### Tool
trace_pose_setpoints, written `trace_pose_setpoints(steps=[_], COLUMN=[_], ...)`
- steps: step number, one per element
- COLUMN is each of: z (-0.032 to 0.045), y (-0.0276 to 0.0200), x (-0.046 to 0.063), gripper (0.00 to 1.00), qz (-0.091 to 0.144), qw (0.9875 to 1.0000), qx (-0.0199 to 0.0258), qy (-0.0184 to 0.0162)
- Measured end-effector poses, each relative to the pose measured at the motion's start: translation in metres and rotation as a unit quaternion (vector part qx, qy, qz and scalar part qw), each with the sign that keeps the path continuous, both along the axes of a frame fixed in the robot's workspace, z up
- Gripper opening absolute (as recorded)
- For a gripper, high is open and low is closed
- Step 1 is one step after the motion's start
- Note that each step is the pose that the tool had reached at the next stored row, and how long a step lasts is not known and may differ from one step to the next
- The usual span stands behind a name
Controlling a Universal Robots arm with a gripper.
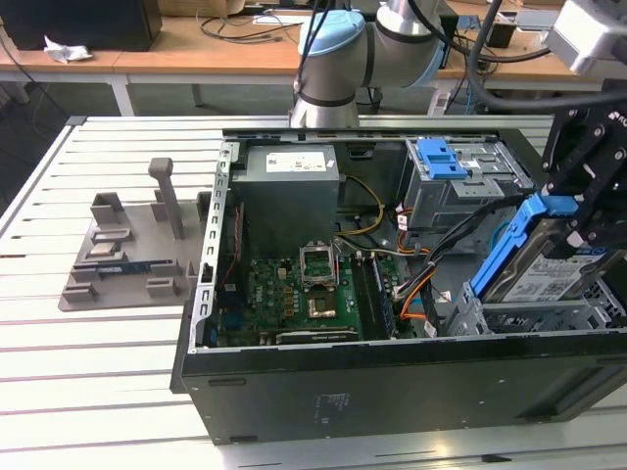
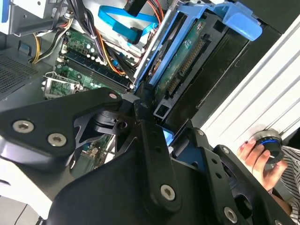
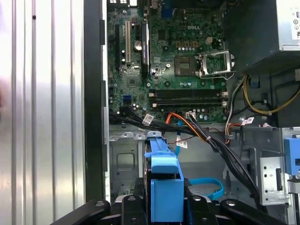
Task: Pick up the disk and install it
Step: 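Insert the disk into the insertion slot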
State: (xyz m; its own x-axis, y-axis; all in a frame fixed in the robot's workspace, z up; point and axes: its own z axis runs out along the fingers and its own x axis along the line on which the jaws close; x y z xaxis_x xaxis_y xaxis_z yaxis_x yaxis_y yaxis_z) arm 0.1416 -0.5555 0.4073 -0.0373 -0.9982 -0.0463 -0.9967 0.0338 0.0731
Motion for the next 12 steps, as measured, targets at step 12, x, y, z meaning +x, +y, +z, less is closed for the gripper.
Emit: trace_pose_setpoints(steps=[12], z=[-0.0149], y=[0.0], x=[0.0], gripper=[0.36], qz=[0.0], qw=[1.0], qx=[-0.0001], qy=[0.0])
